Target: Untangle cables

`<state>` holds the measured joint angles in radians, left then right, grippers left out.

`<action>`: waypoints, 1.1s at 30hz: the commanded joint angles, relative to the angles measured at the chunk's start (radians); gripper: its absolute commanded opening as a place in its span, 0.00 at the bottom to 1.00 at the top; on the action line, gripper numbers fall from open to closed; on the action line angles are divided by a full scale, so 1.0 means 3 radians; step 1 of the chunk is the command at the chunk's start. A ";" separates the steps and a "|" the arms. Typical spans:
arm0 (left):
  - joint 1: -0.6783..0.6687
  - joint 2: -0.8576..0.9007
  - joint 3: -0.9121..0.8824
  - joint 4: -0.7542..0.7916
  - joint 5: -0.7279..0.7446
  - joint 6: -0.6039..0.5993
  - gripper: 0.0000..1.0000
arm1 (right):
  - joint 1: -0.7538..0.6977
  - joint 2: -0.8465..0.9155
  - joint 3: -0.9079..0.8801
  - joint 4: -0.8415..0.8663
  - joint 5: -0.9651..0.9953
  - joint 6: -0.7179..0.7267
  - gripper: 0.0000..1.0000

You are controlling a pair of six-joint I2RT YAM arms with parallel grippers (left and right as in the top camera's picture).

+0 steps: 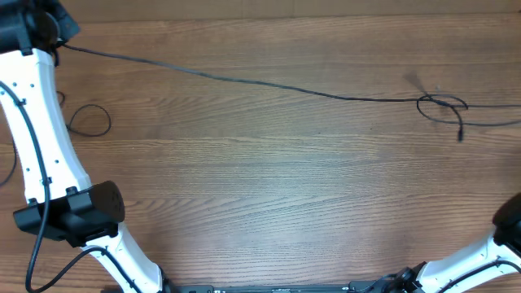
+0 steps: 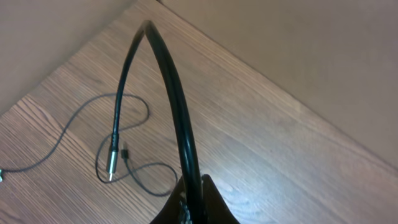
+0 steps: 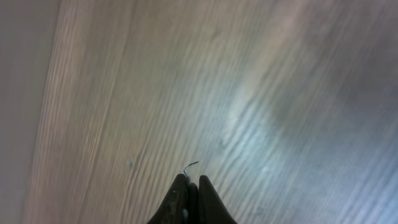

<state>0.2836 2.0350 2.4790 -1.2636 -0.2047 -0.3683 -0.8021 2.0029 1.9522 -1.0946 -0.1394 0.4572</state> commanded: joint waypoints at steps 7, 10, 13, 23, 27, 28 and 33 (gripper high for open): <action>0.0688 -0.0037 0.0027 0.0318 -0.0099 -0.0045 0.04 | -0.0366 0.0173 0.0081 0.0000 -0.0018 0.0123 0.04; 0.0785 -0.0037 0.0027 0.0287 -0.0074 0.0108 0.04 | -0.0296 0.0259 0.0080 -0.0076 -0.0251 0.0039 0.04; 0.0783 -0.0046 0.0043 0.0390 -0.0120 0.0107 0.04 | 0.0036 0.0259 0.0080 -0.0209 -0.0394 -0.0149 0.04; 0.0725 -0.0608 0.0792 0.1708 -0.0126 0.0774 0.04 | 0.1077 0.0259 0.0080 -0.0595 -0.0448 -0.0615 0.04; 0.0711 -0.0682 0.0791 0.2349 -0.1029 0.1429 0.04 | 0.1120 0.0259 0.0080 -0.0932 -0.0441 -0.0729 0.04; 0.0711 -0.0679 0.0790 0.2246 -0.1294 0.1386 0.04 | 0.1122 0.0259 0.0080 -0.0968 -0.0440 -0.0758 0.04; 0.0627 -0.0493 0.0635 0.1213 -0.1658 0.0635 0.04 | 0.1122 0.0259 0.0080 -0.1062 -0.0441 -0.0829 0.04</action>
<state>0.4969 1.8336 2.7007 -0.7902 -0.6357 -0.0650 -0.4648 2.0781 1.9526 -1.4086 -0.2729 0.2314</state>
